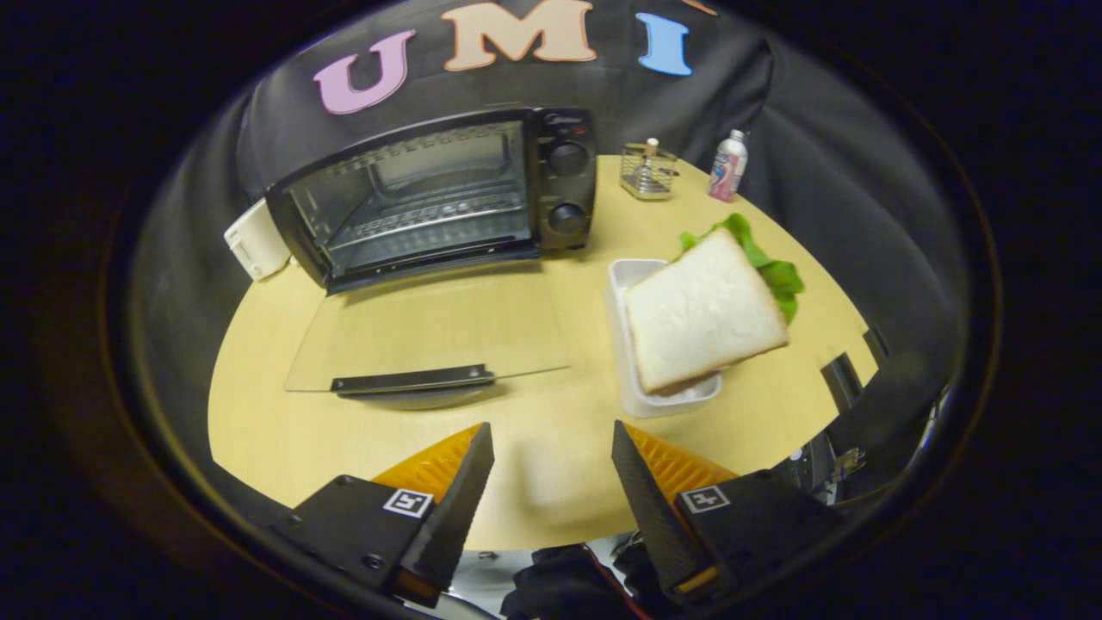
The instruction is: Open the toaster oven, put the food inside, and close the toaster oven door.
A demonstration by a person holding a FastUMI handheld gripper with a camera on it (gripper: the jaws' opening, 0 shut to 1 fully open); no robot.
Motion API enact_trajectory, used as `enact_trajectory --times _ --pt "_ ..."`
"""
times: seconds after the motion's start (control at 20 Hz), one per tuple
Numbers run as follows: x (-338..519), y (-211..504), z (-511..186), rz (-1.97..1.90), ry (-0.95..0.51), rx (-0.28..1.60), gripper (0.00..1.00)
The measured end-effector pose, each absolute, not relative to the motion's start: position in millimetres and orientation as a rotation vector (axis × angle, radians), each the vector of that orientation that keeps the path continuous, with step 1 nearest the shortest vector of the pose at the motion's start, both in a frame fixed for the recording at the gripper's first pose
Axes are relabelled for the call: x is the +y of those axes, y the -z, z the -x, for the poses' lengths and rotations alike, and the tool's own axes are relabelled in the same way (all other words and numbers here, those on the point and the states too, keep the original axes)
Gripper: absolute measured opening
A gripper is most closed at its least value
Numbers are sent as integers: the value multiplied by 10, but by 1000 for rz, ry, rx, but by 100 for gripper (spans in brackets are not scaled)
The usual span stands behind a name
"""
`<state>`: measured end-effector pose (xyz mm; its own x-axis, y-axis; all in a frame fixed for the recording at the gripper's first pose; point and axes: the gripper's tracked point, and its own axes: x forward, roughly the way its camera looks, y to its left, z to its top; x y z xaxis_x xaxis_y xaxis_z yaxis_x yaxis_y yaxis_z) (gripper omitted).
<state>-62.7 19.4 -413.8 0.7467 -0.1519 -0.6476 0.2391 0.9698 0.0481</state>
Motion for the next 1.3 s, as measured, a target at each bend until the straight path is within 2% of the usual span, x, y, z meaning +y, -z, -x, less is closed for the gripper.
enact_trajectory --times 0.3,0.55,0.85,1.1,1.3 --pt "-464 3514 446 -269 169 483 87" --pt "-1057 3317 321 -378 186 405 86" --pt "-1203 3647 -5 -558 94 436 87" --pt "-1134 3851 -99 -557 49 495 85" --pt "-1069 3887 -133 -578 35 515 70"
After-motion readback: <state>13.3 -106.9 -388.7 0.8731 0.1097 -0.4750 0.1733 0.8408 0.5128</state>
